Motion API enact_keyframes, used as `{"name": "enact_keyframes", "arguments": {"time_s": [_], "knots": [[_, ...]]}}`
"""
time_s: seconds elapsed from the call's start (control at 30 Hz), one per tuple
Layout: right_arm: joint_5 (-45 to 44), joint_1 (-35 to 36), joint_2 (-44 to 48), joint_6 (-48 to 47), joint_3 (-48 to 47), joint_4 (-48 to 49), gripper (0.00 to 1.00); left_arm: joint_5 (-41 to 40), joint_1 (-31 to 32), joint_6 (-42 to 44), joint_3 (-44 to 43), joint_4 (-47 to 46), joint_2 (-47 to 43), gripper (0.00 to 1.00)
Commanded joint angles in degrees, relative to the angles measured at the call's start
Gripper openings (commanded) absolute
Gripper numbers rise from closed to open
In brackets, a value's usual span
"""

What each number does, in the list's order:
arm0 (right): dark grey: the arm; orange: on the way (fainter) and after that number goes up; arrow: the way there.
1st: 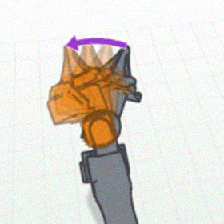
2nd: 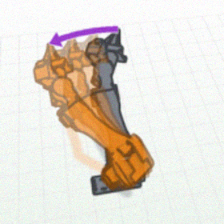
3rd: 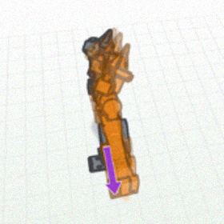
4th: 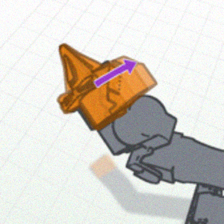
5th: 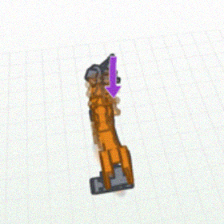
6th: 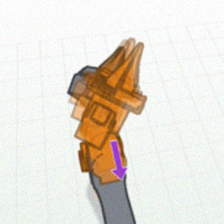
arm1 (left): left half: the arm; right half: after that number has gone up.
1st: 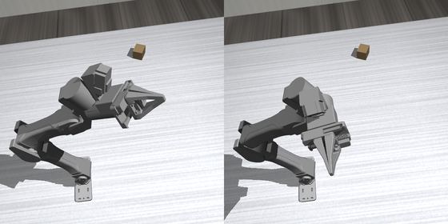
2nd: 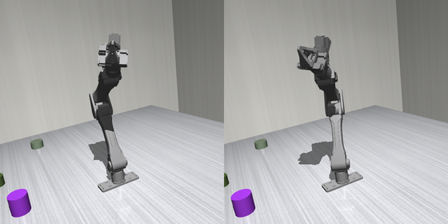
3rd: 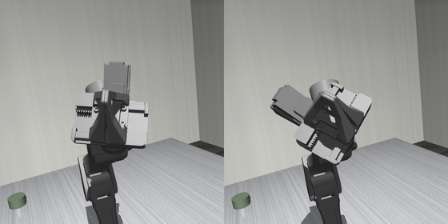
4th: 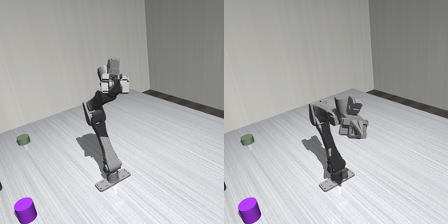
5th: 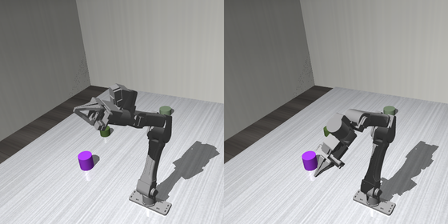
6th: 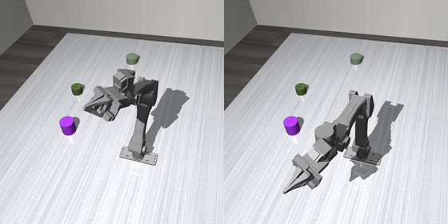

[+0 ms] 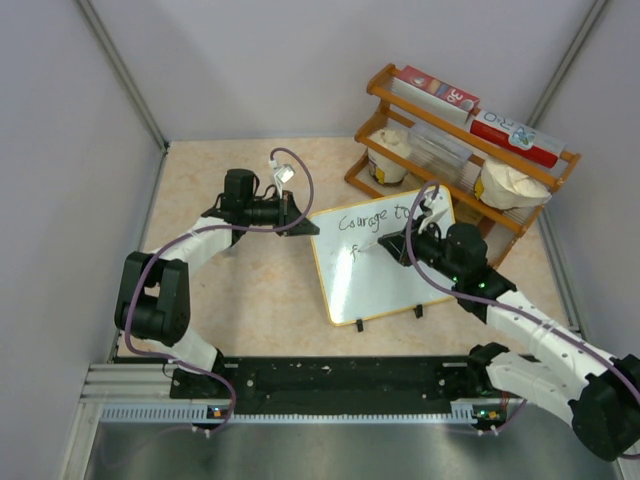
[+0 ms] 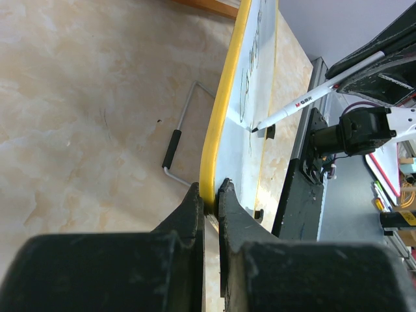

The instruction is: Write a sentence on the whiteboard

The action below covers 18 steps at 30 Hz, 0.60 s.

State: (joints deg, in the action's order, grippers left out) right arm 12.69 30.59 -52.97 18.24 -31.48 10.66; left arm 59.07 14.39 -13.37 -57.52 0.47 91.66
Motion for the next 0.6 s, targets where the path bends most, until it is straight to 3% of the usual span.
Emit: {"name": "enact_keyframes", "arguments": {"time_s": [0.0, 0.57], "knots": [[0.7, 0.1, -1.2, -0.1, -0.4, 0.9, 0.00, -5.4, 3.0, 10.8, 2.7, 2.3, 2.1, 0.00], [0.2, 0.1, 0.1, -1.2, 0.5, -4.0, 0.00, -5.3, 3.0, 10.7, 2.5, 2.3, 2.3, 0.00]]}}
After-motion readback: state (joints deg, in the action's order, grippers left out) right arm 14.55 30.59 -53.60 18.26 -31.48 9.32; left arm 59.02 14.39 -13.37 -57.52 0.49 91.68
